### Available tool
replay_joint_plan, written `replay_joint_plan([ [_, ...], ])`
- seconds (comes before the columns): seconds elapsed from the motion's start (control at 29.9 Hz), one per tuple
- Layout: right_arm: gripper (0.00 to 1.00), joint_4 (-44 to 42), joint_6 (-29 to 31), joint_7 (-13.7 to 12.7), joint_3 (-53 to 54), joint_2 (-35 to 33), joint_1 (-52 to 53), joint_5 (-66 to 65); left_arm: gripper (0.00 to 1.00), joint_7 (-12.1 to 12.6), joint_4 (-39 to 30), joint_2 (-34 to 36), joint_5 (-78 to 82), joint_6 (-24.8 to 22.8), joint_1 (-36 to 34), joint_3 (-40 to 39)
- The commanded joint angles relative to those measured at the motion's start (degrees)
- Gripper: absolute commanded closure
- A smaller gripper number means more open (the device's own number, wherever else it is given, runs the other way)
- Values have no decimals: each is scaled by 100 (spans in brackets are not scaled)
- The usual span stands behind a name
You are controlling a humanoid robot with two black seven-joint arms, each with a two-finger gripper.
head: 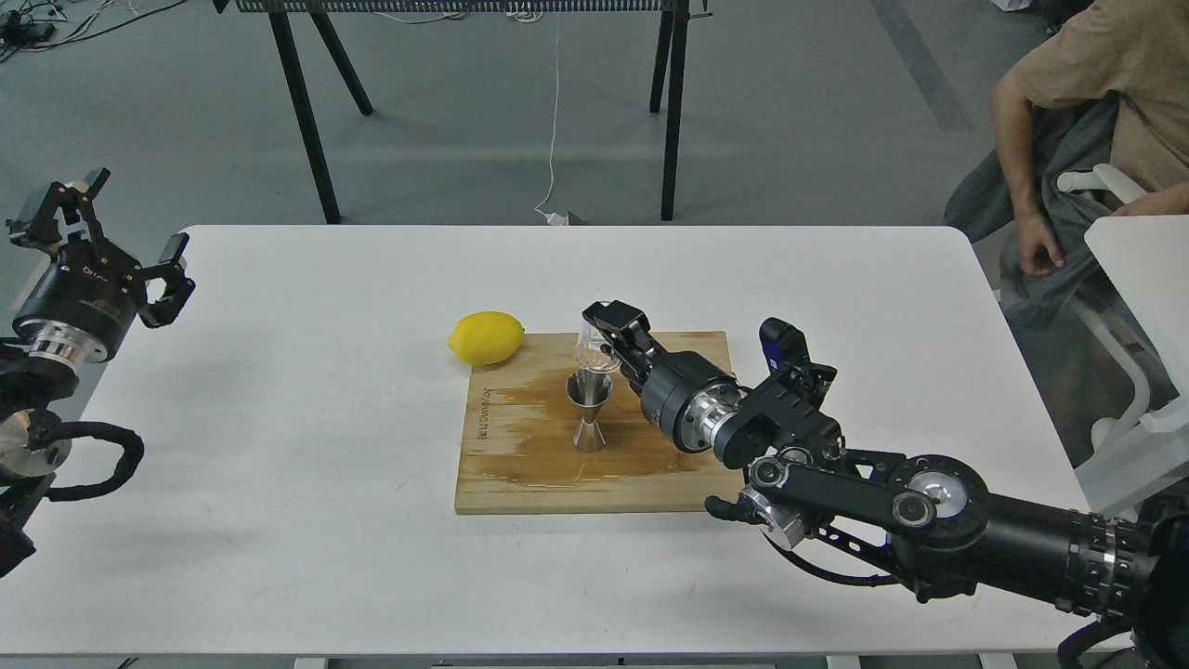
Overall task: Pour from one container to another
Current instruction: 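Tilt the clear glass with the right gripper to pour into the jigger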
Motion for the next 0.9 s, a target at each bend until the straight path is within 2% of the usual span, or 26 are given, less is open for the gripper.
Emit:
replay_joint_plan([
  [0.0, 59, -55, 0, 1, -25, 4, 29, 0, 2, 0, 0, -1, 0, 0, 1, 0],
  [0.87, 58, -161, 0, 36, -412, 101, 319, -1, 2, 0, 70, -1, 0, 0, -8, 0],
])
